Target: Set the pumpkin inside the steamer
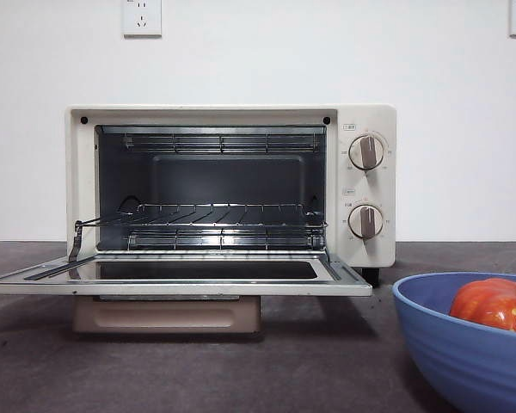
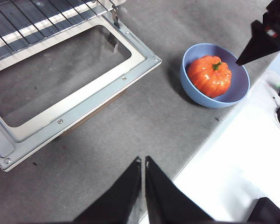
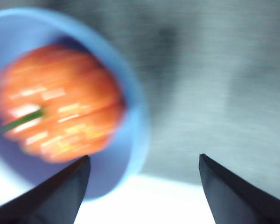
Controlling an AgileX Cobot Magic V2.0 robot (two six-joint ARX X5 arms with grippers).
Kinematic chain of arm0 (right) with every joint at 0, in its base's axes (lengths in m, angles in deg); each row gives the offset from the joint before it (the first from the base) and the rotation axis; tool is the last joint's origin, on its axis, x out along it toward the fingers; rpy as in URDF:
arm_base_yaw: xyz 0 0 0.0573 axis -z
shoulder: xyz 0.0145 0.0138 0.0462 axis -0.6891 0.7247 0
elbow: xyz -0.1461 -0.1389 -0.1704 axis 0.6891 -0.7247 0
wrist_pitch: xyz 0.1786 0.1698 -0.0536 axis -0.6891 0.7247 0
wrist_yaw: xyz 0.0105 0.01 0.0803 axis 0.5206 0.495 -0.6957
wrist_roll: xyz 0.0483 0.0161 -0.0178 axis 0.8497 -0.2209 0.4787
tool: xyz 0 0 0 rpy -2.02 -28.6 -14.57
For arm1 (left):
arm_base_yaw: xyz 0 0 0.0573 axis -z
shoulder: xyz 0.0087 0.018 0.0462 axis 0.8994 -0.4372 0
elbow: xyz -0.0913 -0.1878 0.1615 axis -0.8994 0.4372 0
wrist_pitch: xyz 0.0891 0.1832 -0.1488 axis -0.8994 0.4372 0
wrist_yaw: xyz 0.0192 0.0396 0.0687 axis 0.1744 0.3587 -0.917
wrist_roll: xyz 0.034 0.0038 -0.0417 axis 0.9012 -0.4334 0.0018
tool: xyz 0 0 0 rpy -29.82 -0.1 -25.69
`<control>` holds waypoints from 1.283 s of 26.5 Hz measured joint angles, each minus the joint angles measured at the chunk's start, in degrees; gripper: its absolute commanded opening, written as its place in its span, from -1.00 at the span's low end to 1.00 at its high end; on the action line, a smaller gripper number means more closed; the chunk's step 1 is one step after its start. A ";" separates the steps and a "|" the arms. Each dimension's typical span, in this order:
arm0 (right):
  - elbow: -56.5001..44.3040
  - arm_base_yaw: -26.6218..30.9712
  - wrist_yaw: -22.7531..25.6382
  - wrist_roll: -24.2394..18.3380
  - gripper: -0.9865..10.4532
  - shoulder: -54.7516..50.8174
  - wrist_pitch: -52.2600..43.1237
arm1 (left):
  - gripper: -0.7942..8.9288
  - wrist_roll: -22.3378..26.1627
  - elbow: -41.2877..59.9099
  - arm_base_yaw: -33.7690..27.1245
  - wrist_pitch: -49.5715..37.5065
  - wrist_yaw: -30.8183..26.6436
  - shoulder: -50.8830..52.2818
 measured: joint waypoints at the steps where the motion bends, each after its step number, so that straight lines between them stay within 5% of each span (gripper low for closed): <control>1: 1.18 -0.87 -2.38 -1.33 -0.20 -1.14 0.35 | -0.80 0.00 0.00 0.00 0.00 0.00 0.02; 7: 6.84 -14.29 -6.36 -5.84 -0.21 -1.81 0.07 | -0.80 0.02 0.00 0.00 -0.55 0.02 0.02; 10: 6.84 -24.41 -1.44 -7.87 -0.22 0.72 -0.37 | -0.80 0.00 0.00 0.00 -0.63 0.00 0.02; 15: 6.84 -32.44 5.18 -11.08 -0.22 4.33 -0.87 | -0.80 0.02 0.00 0.00 -0.63 0.00 0.09; 34: 6.84 -39.01 8.96 -15.96 -0.44 20.26 -6.01 | -0.80 0.02 0.00 0.00 -0.61 0.00 0.09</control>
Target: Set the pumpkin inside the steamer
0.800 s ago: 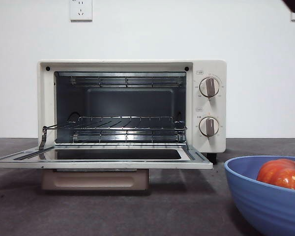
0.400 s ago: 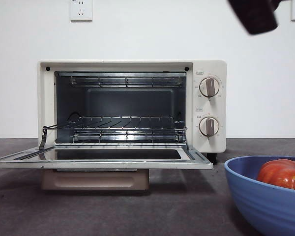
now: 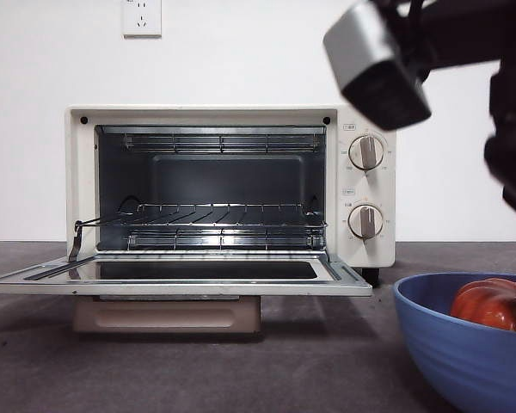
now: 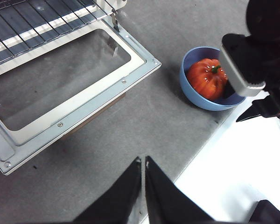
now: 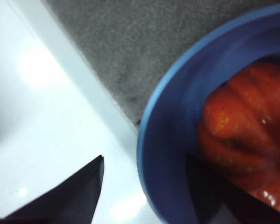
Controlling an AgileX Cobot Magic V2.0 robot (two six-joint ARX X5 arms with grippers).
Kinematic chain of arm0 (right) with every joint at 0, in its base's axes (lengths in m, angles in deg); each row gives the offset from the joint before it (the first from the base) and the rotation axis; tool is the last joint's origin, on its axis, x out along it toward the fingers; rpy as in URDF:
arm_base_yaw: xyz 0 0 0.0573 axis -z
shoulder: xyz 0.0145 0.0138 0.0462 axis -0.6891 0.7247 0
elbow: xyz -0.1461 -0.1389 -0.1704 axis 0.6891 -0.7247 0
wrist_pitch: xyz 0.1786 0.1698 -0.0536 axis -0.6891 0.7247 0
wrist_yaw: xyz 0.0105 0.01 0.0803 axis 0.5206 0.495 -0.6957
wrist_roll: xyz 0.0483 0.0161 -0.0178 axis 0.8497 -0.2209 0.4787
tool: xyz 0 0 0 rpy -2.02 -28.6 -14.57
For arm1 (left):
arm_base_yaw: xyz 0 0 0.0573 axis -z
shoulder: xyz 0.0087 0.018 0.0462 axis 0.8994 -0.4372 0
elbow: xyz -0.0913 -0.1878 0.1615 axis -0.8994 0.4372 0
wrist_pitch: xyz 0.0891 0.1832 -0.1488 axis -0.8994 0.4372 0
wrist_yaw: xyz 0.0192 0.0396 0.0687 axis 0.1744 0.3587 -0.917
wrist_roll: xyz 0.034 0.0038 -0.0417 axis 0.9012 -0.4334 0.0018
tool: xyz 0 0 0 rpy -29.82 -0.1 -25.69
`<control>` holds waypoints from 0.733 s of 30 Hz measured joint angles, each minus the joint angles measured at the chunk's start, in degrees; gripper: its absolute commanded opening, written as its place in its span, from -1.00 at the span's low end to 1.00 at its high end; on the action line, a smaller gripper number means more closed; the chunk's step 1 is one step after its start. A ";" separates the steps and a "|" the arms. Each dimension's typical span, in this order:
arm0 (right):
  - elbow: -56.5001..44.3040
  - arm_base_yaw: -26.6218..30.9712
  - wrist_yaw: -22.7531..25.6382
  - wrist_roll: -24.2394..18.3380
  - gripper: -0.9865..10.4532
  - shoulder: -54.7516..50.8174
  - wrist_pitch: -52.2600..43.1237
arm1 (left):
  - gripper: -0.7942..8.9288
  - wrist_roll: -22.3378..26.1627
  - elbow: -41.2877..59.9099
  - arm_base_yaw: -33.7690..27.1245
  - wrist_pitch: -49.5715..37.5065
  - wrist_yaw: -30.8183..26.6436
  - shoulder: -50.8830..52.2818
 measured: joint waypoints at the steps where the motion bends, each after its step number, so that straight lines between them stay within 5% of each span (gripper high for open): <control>1: 0.00 -0.04 0.07 -0.04 -0.50 0.44 -0.17 | -0.80 0.00 0.00 0.00 -0.02 0.00 0.00; 6: 0.00 -0.04 0.17 -0.17 -0.81 1.66 -0.87 | -0.80 0.00 0.00 0.00 0.00 0.00 0.00; 22: 2.95 -0.07 2.43 -0.66 -0.81 1.79 1.51 | -0.80 0.00 0.00 0.00 -0.02 0.00 0.02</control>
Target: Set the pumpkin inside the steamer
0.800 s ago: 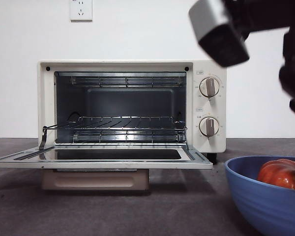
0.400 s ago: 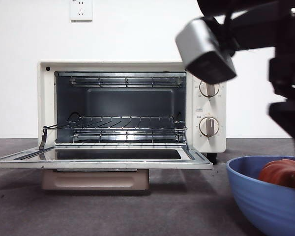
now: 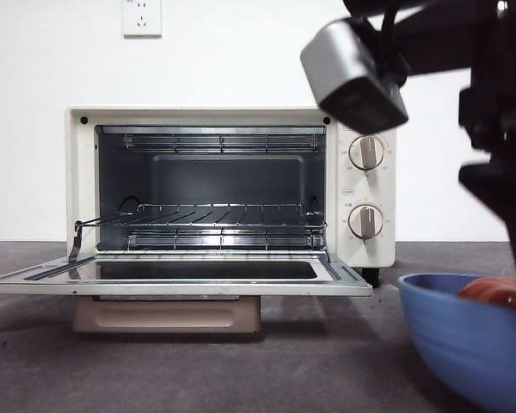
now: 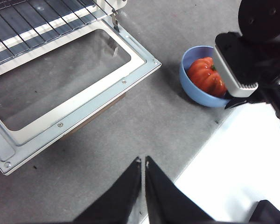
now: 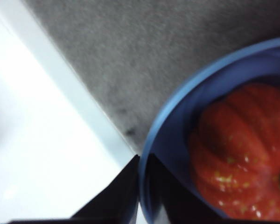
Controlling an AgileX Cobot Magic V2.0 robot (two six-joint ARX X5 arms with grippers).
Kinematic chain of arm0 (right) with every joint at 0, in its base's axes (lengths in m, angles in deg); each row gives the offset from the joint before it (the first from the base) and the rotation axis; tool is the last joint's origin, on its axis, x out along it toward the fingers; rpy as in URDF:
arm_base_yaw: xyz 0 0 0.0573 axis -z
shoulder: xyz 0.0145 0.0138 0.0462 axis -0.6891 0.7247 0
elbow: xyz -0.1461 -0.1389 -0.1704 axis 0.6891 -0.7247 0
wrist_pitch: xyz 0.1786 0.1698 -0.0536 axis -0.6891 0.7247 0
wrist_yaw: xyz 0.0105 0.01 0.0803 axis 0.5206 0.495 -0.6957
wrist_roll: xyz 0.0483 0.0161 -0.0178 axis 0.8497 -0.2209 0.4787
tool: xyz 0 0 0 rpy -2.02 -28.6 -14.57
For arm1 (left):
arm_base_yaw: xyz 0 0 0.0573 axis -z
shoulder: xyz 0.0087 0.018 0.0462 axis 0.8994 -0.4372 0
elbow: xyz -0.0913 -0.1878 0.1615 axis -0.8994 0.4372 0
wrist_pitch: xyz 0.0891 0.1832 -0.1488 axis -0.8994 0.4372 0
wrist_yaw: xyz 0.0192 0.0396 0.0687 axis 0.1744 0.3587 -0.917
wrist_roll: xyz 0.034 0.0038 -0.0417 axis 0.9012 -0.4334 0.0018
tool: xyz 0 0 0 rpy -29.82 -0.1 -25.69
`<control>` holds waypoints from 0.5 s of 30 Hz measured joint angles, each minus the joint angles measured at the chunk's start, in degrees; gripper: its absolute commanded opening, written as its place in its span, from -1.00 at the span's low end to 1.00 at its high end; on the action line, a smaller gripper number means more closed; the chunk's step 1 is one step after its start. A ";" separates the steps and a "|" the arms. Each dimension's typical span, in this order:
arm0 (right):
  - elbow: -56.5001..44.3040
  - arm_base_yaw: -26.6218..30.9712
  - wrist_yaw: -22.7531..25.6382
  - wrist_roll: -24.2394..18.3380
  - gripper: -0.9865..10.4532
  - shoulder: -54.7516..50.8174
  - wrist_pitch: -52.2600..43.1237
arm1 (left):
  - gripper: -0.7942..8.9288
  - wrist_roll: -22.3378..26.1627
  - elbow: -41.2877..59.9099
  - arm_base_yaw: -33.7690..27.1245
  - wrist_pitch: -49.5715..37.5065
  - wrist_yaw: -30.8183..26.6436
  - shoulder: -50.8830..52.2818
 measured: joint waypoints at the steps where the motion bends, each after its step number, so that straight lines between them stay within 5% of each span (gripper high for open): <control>1: 1.09 0.00 0.48 -0.37 -0.81 0.02 1.55 | -0.80 0.00 0.00 0.00 0.02 0.00 0.00; 9: 14.36 0.00 1.49 -4.90 -0.81 0.20 6.78 | -0.80 0.00 0.00 0.00 -0.09 0.00 0.00; 15: 21.09 0.20 8.63 -9.81 -0.81 5.25 9.90 | -0.80 0.00 0.00 0.00 -1.99 0.00 0.00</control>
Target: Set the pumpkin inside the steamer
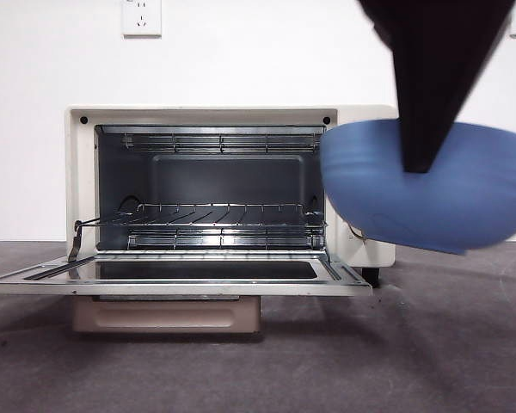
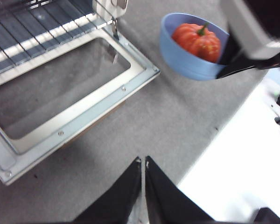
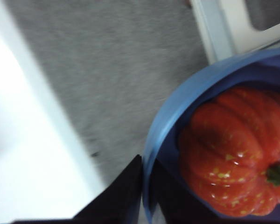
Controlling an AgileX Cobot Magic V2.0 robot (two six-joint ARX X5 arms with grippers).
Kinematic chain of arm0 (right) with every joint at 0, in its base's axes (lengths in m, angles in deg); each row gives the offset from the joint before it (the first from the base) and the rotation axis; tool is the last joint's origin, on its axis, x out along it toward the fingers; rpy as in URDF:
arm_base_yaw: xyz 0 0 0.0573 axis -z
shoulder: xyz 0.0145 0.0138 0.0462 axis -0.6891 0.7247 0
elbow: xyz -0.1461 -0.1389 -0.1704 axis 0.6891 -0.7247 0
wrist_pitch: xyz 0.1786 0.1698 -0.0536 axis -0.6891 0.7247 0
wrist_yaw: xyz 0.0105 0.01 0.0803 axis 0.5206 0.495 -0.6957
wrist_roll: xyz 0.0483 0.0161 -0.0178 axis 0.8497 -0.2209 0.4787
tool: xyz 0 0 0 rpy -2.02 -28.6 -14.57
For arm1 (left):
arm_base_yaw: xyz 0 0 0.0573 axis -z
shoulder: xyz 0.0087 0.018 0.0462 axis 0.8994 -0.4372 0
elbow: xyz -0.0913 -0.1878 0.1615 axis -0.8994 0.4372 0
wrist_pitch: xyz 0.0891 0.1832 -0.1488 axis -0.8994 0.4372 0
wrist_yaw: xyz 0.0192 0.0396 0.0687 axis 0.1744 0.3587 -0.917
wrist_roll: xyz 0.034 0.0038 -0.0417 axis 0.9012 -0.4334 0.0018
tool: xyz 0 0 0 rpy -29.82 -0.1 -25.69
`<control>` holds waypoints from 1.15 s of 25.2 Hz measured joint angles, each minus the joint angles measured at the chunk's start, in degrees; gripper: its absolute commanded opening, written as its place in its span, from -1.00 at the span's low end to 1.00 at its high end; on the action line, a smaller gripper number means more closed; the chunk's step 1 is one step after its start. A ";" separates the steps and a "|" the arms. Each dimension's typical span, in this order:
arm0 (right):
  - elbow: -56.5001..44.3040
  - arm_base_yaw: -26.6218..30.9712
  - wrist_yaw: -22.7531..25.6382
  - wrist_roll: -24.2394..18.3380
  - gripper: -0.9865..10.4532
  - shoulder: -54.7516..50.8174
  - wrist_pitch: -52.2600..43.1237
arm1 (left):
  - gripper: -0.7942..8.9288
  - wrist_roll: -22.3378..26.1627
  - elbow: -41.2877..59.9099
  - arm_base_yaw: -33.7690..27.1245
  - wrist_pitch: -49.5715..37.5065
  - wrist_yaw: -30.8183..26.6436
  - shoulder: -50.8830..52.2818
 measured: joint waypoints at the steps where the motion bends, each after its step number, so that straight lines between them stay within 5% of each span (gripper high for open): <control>1: 1.20 0.15 0.83 -0.94 -0.81 1.55 -0.07 | -0.80 0.00 0.00 0.00 -0.44 0.00 0.00; 15: 25.83 3.63 9.60 -12.74 -0.81 25.55 -0.39 | -0.80 0.00 0.00 0.00 -1.20 0.00 0.02; 29: 33.62 1.84 9.11 -16.20 -0.81 28.96 -3.39 | -0.80 1.95 0.00 0.00 -1.16 0.00 0.02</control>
